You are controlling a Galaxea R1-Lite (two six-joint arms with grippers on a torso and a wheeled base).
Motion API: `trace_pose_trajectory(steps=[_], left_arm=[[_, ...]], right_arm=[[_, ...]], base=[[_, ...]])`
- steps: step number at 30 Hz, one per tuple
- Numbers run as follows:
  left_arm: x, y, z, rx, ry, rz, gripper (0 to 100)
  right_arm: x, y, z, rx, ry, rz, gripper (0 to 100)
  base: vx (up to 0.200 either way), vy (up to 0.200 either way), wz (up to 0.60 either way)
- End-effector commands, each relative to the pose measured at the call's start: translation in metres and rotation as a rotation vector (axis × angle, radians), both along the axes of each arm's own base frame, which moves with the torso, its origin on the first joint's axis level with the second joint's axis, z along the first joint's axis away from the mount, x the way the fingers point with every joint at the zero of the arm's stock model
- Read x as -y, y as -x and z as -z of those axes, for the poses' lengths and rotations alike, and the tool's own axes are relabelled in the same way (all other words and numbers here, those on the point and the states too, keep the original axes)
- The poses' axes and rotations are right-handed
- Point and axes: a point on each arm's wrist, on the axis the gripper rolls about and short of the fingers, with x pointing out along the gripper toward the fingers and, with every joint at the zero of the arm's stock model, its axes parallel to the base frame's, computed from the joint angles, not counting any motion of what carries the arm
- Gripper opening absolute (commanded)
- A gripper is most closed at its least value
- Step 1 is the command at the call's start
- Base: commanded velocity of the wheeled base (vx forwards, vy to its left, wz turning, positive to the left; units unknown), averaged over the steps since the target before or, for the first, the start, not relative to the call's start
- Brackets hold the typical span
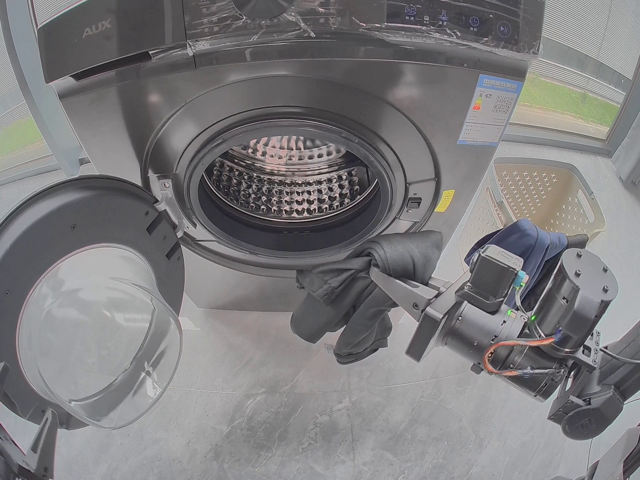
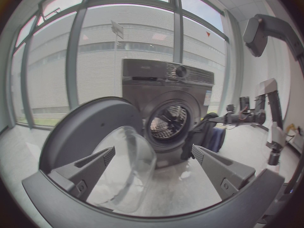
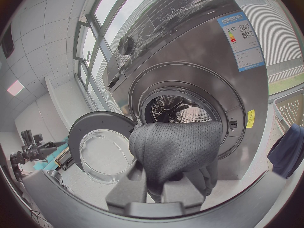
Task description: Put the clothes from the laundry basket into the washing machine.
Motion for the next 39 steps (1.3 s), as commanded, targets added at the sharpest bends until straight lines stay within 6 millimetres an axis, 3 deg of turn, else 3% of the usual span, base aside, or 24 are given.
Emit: trace_pose_trajectory(steps=[1, 6, 14, 25, 39], left_arm=[[0.005, -0.044, -0.023, -0.249, -0.007, 0.242, 100], [0.01, -0.078, -0.029, -0.346, -0.021, 0.418, 100], [0.041, -0.136, -0.029, -0.408, -0.053, 0.631, 100], [0.082, -0.17, -0.018, -0.515, -0.1, 0.77, 100], [0.115, -0.205, -0.003, -0.595, -0.126, 0.835, 100]], right_arm=[[-0.015, -0.013, -0.004, -0.04, -0.086, -0.011, 0], [-0.022, -0.02, -0.022, -0.044, -0.178, -0.025, 0], [-0.036, -0.035, -0.022, -0.041, -0.181, -0.016, 0], [-0.044, -0.045, -0.013, -0.052, -0.171, -0.009, 0], [-0.047, -0.044, -0.011, -0.055, -0.175, 0.02, 0]], base=[[0.0, 0.0, 0.0], [0.0, 0.0, 0.0], [0.0, 0.0, 0.0], [0.0, 0.0, 0.0], [0.0, 0.0, 0.0]])
